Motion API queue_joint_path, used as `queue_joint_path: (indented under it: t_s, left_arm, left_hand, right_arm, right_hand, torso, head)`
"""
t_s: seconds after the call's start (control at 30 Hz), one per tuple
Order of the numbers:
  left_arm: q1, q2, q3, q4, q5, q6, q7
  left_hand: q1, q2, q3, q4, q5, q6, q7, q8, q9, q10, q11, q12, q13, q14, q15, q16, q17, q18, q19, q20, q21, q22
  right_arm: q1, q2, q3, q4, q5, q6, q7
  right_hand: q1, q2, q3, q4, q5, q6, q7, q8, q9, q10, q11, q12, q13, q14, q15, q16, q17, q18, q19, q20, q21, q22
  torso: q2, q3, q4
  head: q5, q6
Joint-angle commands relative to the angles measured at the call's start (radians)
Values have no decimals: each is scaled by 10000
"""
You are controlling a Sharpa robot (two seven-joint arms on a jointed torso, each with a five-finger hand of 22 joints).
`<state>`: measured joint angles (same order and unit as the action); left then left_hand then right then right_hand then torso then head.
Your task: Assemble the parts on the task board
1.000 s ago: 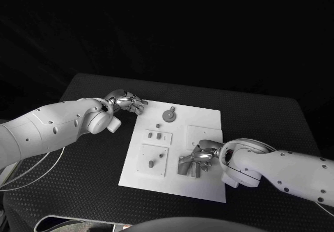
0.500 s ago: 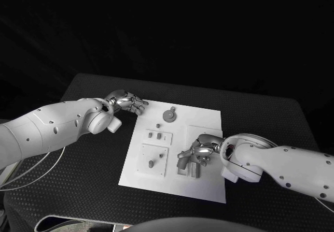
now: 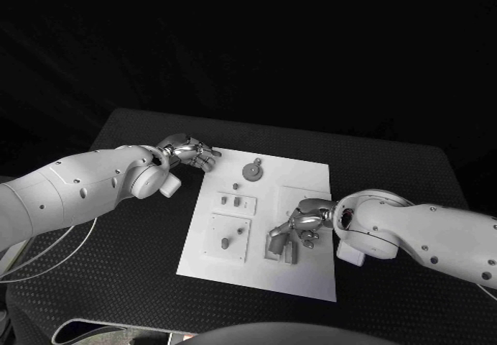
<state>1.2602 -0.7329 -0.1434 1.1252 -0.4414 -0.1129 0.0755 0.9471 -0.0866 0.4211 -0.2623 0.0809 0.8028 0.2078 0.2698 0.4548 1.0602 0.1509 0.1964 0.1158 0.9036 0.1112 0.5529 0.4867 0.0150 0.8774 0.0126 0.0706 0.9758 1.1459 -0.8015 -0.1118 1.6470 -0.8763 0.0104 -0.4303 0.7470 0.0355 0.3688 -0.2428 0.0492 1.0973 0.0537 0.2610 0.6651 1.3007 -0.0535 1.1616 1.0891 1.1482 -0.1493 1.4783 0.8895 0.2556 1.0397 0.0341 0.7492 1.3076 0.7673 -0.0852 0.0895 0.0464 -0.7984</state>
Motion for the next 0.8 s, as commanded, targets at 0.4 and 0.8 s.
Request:
queue_joint_path:
  t_s: [0.4,0.8]
  left_arm:
    - [4,24,2,17,-36,228,-44]
    - [4,9,1,19,-64,258,-77]
  left_hand:
    - [-20,-39,-14,-42,-55,-66,-5,-50,-16,-78,-7,-35,-11,-61,17,-52,17,51,-96,4,-8,-14]
    - [-17,-36,-12,-48,-54,-67,-5,-45,-16,-84,-4,-35,-11,-62,18,-58,25,51,-98,4,-7,-14]
  right_arm:
    - [275,516,-2,-758,966,1184,-675]
    - [309,765,-89,-995,772,1681,-812]
  right_hand:
    - [413,413,385,-507,39,-24,77,-79,-18,-35,38,38,106,-83,14,-19,6,62,-47,0,-34,189]
    - [404,396,379,-504,39,-29,80,-88,-21,-48,41,31,100,-91,17,-13,10,62,-50,0,-35,189]
  torso:
    - [0,-1,4]
    - [0,9,18]
  head:
    - [-11,4]
    - [47,-60]
